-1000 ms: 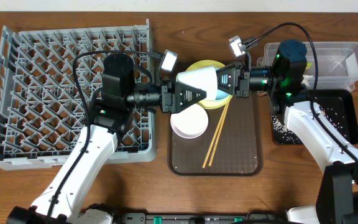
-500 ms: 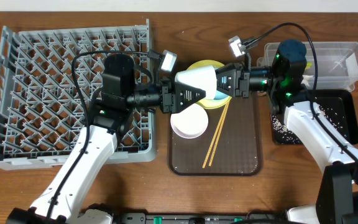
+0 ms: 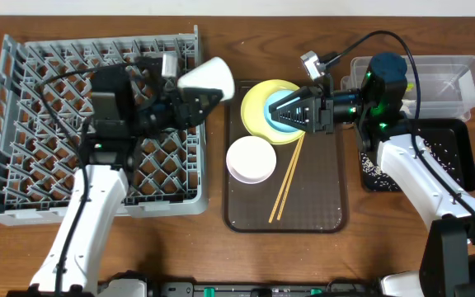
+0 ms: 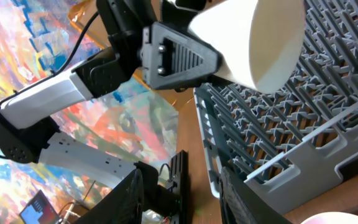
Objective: Sort waste into correct bins and load items into the dishwasher rack
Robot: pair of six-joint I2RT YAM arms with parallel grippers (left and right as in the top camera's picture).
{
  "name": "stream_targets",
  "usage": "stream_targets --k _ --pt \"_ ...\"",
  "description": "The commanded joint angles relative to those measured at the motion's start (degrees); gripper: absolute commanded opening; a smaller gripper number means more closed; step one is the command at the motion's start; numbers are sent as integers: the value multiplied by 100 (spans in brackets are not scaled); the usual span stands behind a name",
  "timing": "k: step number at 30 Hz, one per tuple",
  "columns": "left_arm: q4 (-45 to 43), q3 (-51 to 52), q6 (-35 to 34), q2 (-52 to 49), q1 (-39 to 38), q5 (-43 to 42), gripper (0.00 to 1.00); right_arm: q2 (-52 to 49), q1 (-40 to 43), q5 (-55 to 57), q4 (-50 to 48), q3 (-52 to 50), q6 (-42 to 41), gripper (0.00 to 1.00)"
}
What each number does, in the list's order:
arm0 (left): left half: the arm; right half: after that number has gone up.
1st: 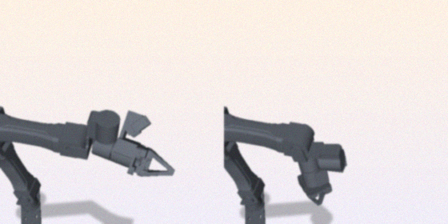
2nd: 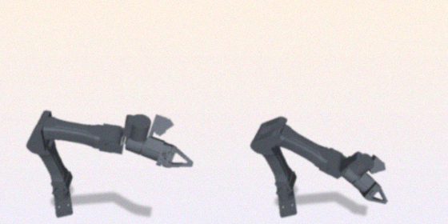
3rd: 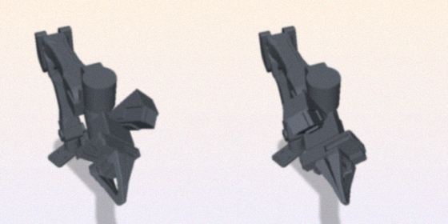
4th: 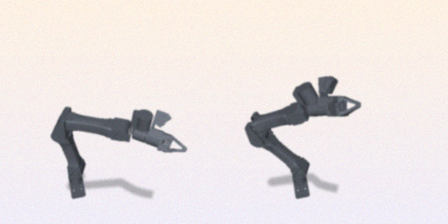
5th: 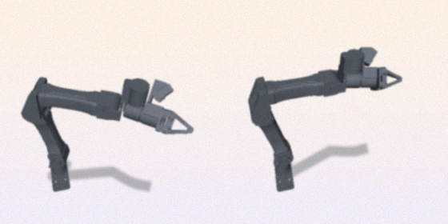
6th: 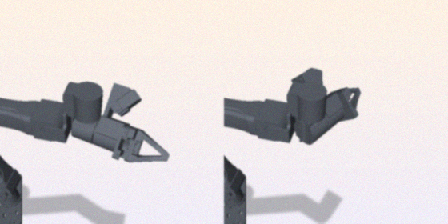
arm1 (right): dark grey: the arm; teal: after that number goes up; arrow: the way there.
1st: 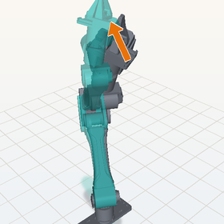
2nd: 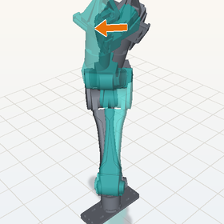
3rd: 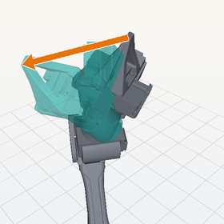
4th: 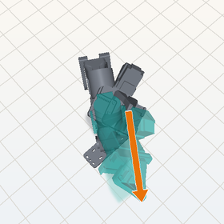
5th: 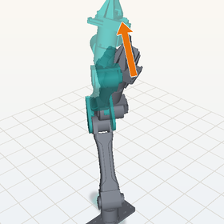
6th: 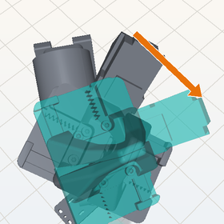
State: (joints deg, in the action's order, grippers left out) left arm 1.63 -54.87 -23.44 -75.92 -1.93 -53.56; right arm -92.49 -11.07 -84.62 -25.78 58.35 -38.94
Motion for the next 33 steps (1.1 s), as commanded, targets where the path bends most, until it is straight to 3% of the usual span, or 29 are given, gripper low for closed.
stream_targets --k 1,6,10,19,28,33 --pt "452 -39 654 321 227 647 62 87 -9 63 -4 42 136 38" --pt "1593 -42 1152 680 518 1622 62 85 -9 1049 848 42 557 36" --pt "2487 -149 1408 962 697 2341 62 87 -9 2702 2393 42 1447 33" --pt "5049 -1095 1617 1075 1021 4787 62 286 -11 4581 4583 52 2855 33" --pt "5759 -1176 1615 824 1300 4977 62 1239 -11 6428 5984 59 3204 35" --pt "5823 -1174 1613 369 1300 4953 62 1471 -11 6625 6481 59 3429 35"
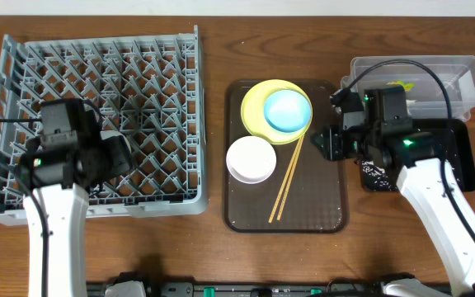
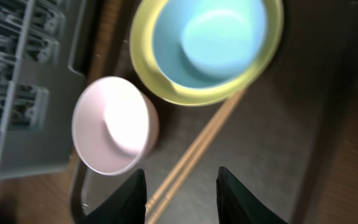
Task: Sort waste into correct bins and load items into the dishwasher rack
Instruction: 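Reach the left gripper to the pink bowl and grasp its rim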
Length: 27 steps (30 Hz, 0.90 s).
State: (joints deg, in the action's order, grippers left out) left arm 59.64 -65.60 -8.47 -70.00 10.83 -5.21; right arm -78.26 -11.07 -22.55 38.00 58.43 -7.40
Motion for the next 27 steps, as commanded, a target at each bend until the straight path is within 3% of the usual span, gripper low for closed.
stream_targets --k 1,15,19,23,27 --pt "33 -101 116 -328 24 118 62 46 -11 422 162 50 282 35" --pt "-208 -96 116 -1674 24 -76 62 22 -22 433 258 50 280 36" --pt "-229 -96 116 -2059 24 -79 76 22 -24 433 254 50 280 38" --pt "-229 -103 114 -2111 24 -76 97 22 -26 433 256 50 280 42" --pt "-188 -133 111 -1832 22 -76 99 22 -24 433 273 50 280 43"
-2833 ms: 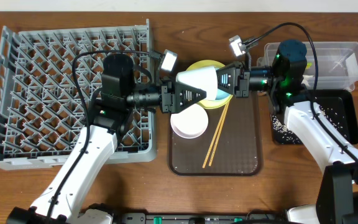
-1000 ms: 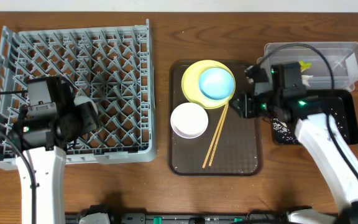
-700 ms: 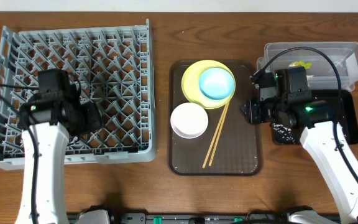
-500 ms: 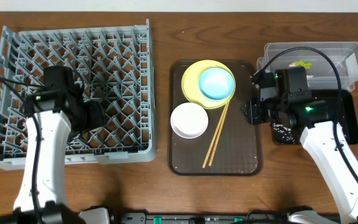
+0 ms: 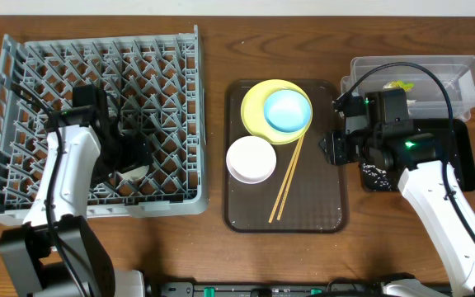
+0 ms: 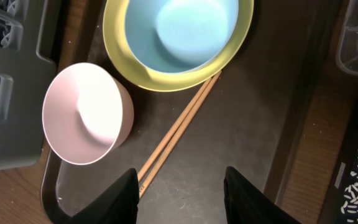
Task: Sort waste into correct bins and load items into the dishwasher rack
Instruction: 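Reach the left gripper to the pink bowl and grasp its rim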
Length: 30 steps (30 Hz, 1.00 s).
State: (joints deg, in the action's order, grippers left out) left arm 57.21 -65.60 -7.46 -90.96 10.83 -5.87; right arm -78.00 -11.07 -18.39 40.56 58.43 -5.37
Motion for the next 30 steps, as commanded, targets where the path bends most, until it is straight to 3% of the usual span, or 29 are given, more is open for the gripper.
stream_targets --k 1,8,14,19,24,30 --pt "63 -140 13 367 17 -11 99 -4 -24 17 20 50 76 45" --pt "-247 -140 22 1449 -214 -682 100 -4 -26 17 11 50 76 55" --pt "-876 -140 131 1808 -1137 -911 100 -4 -15 20 13 50 76 56" --pt "-1191 -138 149 1453 -2247 -905 99 0 4 319 146 50 -20 47" --pt "-1558 -138 149 863 -3331 -562 99 7 201 1659 529 50 -1102 54" --pt "-2212 -138 142 61 -4489 -195 98 11 584 1681 667 50 -1263 55"
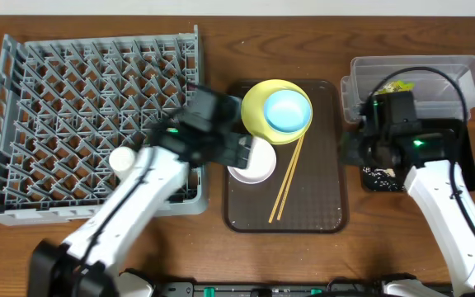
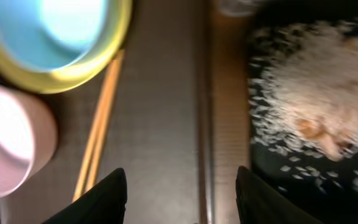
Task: Sort waste into correct bins and load items into the dishwasher rack
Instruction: 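Reach the left gripper to the pink bowl and grasp its rim, then lift the pink bowl with the left gripper and move it over the rack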
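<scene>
A white cup (image 1: 122, 158) sits in the grey dishwasher rack (image 1: 72, 74) near its front. On the dark tray (image 1: 320, 206) lie a yellow plate (image 1: 254, 107) with a blue bowl (image 1: 287, 110) on it, a pale pink bowl (image 1: 254, 163) and wooden chopsticks (image 1: 287, 177). My left gripper (image 1: 239, 151) is at the pink bowl's left edge, blurred, its jaws unclear. My right gripper (image 2: 182, 208) is open and empty over the tray's right rim (image 2: 201, 93), also seen from above as the right gripper (image 1: 349, 150). The chopsticks (image 2: 98, 143) lie left of it.
A black bin (image 1: 462, 165) holding scattered rice (image 2: 316, 81) stands right of the tray. Behind it is a clear plastic bin (image 1: 435, 70) with scraps inside. Bare wooden table shows between the rack and the tray.
My left gripper has left the rack, where the white cup now sits alone, and is at the pink bowl on the tray. The right gripper has shifted right, over the tray's rim.
My left gripper held the white cup above the rack's right edge while the right hovered over the yellow plate. The right then drew back to the tray's right side. The left was low in the rack with the cup, and now the cup sits there free.
</scene>
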Robot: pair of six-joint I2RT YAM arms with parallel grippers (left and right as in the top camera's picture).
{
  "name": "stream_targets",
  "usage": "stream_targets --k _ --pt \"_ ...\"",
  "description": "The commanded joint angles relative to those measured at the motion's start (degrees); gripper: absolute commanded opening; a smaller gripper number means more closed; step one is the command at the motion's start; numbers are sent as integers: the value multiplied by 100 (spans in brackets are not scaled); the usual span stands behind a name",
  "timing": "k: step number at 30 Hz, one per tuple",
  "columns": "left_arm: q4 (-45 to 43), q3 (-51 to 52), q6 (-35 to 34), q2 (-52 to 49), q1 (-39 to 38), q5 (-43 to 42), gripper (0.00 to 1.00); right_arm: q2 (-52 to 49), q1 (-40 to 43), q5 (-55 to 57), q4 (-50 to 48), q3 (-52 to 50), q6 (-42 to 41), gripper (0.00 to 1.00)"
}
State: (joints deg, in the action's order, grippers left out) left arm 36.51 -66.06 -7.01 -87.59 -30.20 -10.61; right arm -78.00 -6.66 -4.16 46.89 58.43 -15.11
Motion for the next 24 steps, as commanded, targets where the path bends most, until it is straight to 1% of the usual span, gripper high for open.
stream_targets --k 1,5,9,10,11,14,16,22,23,24 --pt "-267 -92 94 -428 -564 330 98 11 175 258 55 50 -286 55" --pt "-588 -92 94 -966 -1106 562 98 11 186 260 81 50 -284 57" --pt "-748 -92 90 -1447 -1440 802 92 11 186 258 85 50 -286 57" --pt "-754 -92 90 -1537 -1486 874 89 11 186 258 85 50 -286 57" --pt "-758 -92 87 -1628 -1517 949 82 11 186 256 87 50 -286 57" --pt "-754 -92 74 -1764 -1543 1021 50 11 186 236 87 50 -286 57" --pt "-752 -92 74 -1766 -1543 1019 34 11 186 236 87 50 -286 57" --pt "-706 -94 72 -1746 -1543 999 10 11 186 236 92 50 -286 57" --pt "-695 -94 72 -1720 -1543 999 7 11 186 236 92 50 -284 57" --pt "-680 -94 63 -1659 -1545 973 6 11 186 236 92 50 -284 57"
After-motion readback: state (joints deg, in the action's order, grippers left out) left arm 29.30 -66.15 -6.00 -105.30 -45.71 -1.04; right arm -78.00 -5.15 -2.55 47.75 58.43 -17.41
